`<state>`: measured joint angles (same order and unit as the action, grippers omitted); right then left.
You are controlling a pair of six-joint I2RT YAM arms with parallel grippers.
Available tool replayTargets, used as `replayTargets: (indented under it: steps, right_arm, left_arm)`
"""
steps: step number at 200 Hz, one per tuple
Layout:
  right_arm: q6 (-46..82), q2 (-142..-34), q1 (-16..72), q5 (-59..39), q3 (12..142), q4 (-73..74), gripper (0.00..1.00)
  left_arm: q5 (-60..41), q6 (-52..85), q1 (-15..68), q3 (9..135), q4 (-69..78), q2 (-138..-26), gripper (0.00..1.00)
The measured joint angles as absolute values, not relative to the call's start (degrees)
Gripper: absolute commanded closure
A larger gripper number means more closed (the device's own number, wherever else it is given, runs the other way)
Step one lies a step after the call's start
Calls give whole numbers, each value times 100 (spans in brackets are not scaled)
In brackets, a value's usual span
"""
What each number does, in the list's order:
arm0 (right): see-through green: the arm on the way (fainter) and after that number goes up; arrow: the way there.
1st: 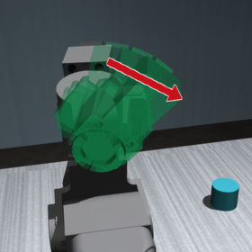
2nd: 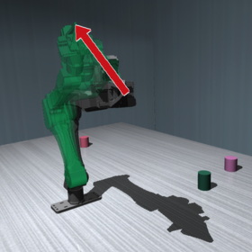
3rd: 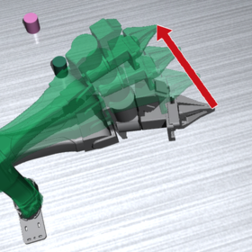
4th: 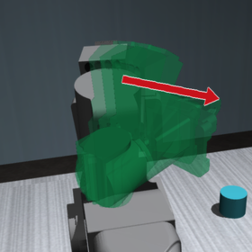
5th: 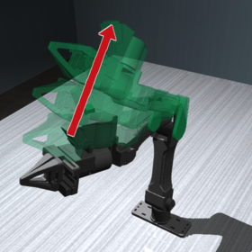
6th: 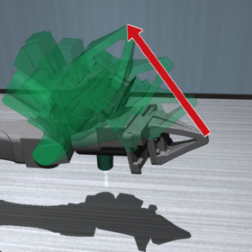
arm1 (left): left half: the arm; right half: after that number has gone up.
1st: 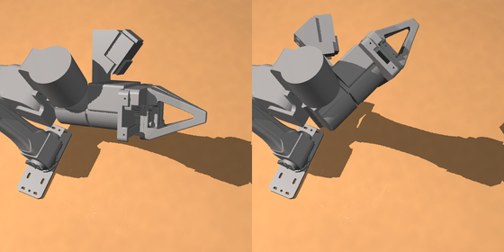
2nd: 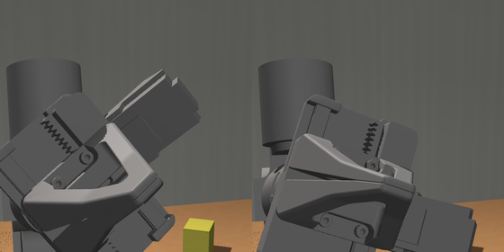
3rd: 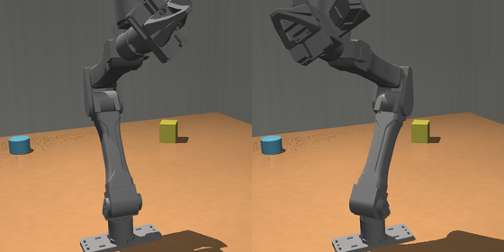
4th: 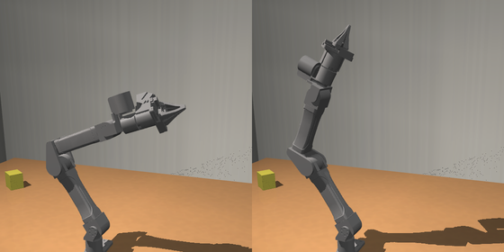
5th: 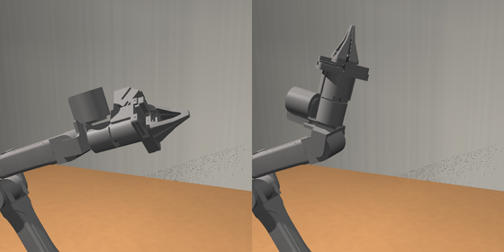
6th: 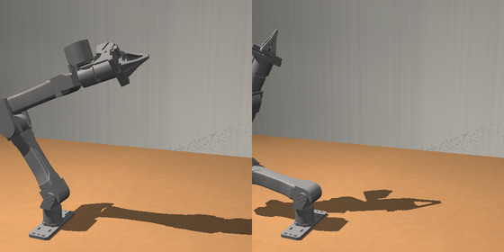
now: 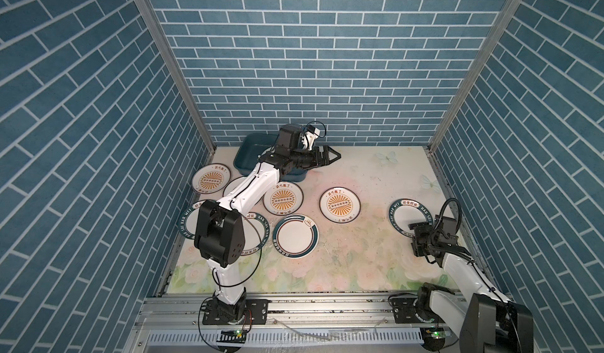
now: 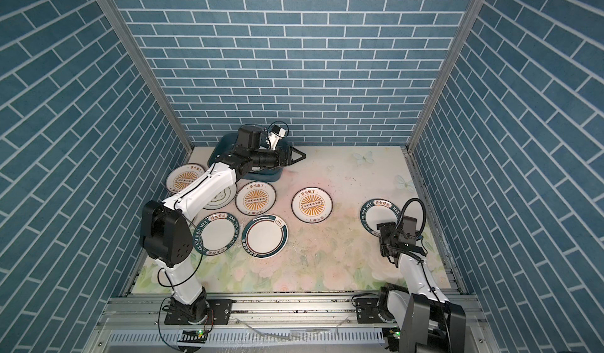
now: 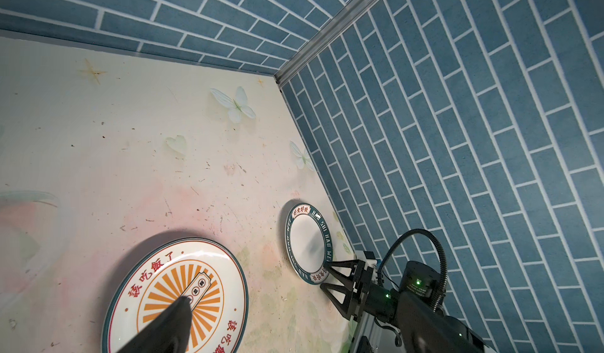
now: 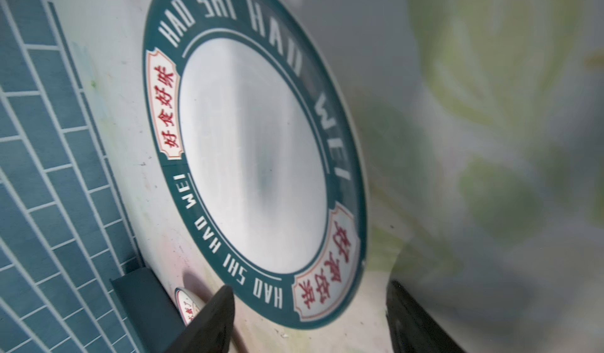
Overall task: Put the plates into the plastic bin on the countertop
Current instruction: 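Reach the right gripper to the green-rimmed plate while the left arm recenters, then grip the green-rimmed plate's edge with the right gripper and tilt it up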
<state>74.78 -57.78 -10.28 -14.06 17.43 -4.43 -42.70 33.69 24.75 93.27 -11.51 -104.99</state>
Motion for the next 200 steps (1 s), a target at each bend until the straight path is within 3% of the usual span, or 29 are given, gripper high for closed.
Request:
replayTargets:
  steps: [26,63,77,96,151,200]
  right_arm:
    - [7579,-6042,-1031,-1483,1498,473,39]
    - [7734,-6678,-1041,-1601,1354,1525,64]
    - [7771,-6945,-1041,-1645,1354,1824,75]
    - [7797,-7299,-1041,-1719,1382,2097,99]
    - [7881,-7776,-1076,-1959,1570,2779,100]
    - [7767,-7636,-1076,-1968,2171,1828,100]
  left_arm:
    - [-4254,3385,2477,9343,-1155,-10591,0]
    - [-4219,3391,2475,9417,-1227,-10731,0]
    - [-4204,3389,2475,9465,-1269,-10744,0]
    - [-4185,3371,2477,9522,-1343,-10744,0]
    - [-4082,3218,2477,9535,-1645,-10744,0]
    - [-4053,3127,2477,9679,-1741,-10748,0]
